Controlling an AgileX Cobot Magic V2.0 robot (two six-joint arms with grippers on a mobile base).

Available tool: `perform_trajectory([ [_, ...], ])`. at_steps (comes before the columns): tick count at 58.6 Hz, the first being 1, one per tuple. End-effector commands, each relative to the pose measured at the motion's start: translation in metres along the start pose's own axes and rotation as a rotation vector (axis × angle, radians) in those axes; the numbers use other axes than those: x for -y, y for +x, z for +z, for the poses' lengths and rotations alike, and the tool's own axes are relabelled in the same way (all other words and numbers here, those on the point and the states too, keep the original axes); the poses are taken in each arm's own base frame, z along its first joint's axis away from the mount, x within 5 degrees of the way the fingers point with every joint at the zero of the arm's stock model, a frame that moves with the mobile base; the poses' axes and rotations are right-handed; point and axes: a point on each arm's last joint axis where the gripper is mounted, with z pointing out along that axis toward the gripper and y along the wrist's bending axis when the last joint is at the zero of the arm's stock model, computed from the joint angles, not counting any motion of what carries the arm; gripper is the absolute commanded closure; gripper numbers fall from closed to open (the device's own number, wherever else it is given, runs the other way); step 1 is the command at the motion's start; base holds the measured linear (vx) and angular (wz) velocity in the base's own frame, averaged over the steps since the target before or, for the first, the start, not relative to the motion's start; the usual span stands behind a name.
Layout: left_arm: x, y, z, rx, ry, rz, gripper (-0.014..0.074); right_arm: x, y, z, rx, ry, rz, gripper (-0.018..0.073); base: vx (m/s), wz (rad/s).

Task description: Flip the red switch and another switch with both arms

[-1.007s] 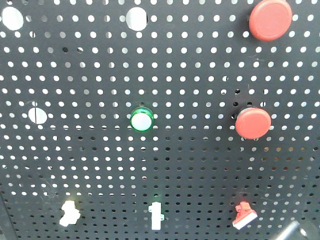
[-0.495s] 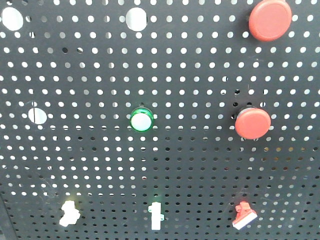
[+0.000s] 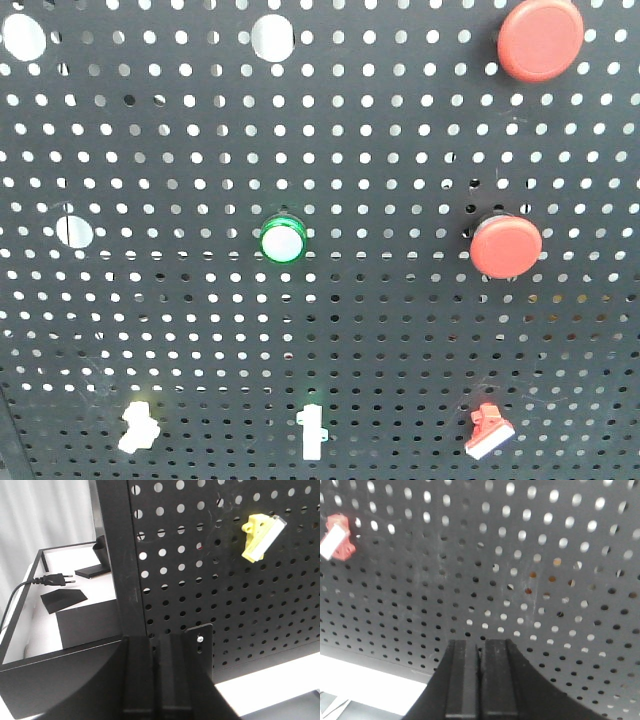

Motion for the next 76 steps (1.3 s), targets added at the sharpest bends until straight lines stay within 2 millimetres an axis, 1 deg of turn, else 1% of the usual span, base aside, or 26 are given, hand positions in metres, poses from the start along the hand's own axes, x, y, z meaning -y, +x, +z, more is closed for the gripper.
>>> perform_trajectory([
  [1, 0.003, -0.013, -0.001, 0.062, 0.041, -0.006, 0.0594, 0.001, -0.014, -0.002, 0.083, -0.003, -0.027, 0.0565, 0.0, 0.0],
  [18, 0.003, -0.013, -0.001, 0.062, 0.041, -0.006, 0.0594, 0.001, -0.014, -0.002, 0.083, -0.003, -0.027, 0.0565, 0.0, 0.0],
  [30, 0.002, -0.007, 0.0, 0.032, 0.025, -0.006, 0.0594, 0.001, -0.014, -0.002, 0.084, -0.003, -0.027, 0.0565, 0.0, 0.0],
  [38, 0.001, -0.003, -0.004, 0.002, 0.024, -0.124, 0.0594, 0.001, -0.014, -0.002, 0.086, -0.004, -0.027, 0.0565, 0.0, 0.0],
  [43, 0.003, 0.002, -0.006, -0.029, 0.041, -0.121, 0.0594, 0.001, -0.014, -0.002, 0.086, -0.004, -0.027, 0.0565, 0.0, 0.0],
  [46, 0.004, 0.006, -0.007, -0.03, 0.057, -0.039, 0.0594, 0.001, -0.014, -0.002, 0.086, -0.004, -0.027, 0.0565, 0.0, 0.0],
  [50, 0.006, 0.011, -0.008, 0.011, 0.073, 0.061, 0.0594, 0.001, -0.014, -0.002, 0.086, -0.004, -0.027, 0.0565, 0.0, 0.0],
  [53, 0.007, 0.016, -0.009, 0.053, 0.076, 0.065, 0.0594, 0.001, -0.014, -0.002, 0.086, -0.004, -0.027, 0.0565, 0.0, 0.0],
  [62, 0.003, 0.03, -0.014, 0.184, -0.022, -0.046, 0.0594, 0.001, -0.014, -0.002, 0.086, -0.004, -0.027, 0.0565, 0.0, 0.0],
  [69, -0.003, 0.05, -0.014, 0.214, -0.133, -0.141, 0.0594, 0.001, -0.014, -0.002, 0.086, -0.004, -0.027, 0.0565, 0.0, 0.0],
  [72, -0.005, 0.054, -0.015, 0.236, -0.165, -0.172, 0.0594, 0.001, -0.014, -0.002, 0.086, -0.004, -0.027, 0.0565, 0.0, 0.0],
  [76, -0.006, 0.055, -0.017, 0.218, -0.202, -0.145, 0.0594, 0.001, -0.014, -0.002, 0.086, -0.004, -0.027, 0.0565, 0.0, 0.0],
])
